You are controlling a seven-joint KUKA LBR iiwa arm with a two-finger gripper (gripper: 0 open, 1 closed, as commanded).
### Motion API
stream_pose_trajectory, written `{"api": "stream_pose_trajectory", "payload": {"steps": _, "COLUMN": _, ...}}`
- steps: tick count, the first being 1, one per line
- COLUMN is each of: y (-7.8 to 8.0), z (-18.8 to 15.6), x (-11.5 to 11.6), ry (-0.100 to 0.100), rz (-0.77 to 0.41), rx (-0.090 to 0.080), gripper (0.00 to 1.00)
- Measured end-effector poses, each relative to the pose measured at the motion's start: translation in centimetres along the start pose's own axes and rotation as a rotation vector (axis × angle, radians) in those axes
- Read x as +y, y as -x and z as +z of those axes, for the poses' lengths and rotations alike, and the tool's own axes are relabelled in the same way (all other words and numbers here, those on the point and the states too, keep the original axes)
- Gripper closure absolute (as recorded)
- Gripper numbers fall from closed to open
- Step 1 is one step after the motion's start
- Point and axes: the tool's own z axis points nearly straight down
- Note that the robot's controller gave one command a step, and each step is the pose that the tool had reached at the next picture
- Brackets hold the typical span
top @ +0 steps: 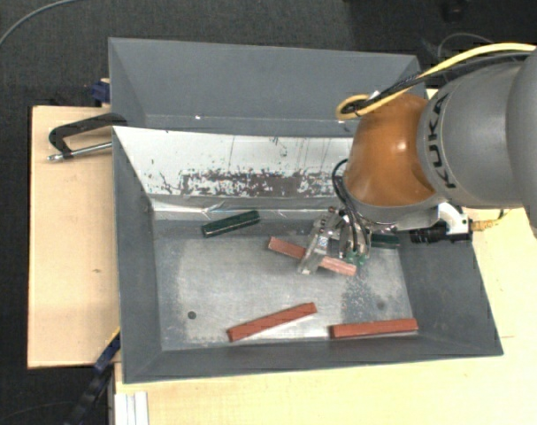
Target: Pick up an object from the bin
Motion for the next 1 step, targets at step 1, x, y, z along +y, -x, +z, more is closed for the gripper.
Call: {"api": "stream_pose_trajectory", "payload": {"steps": 1, "y": 0.13, "z": -0.83, "x": 0.11, "ry": -0.001, "rz": -0.001, "rx": 0.002, "gripper": 1.00}}
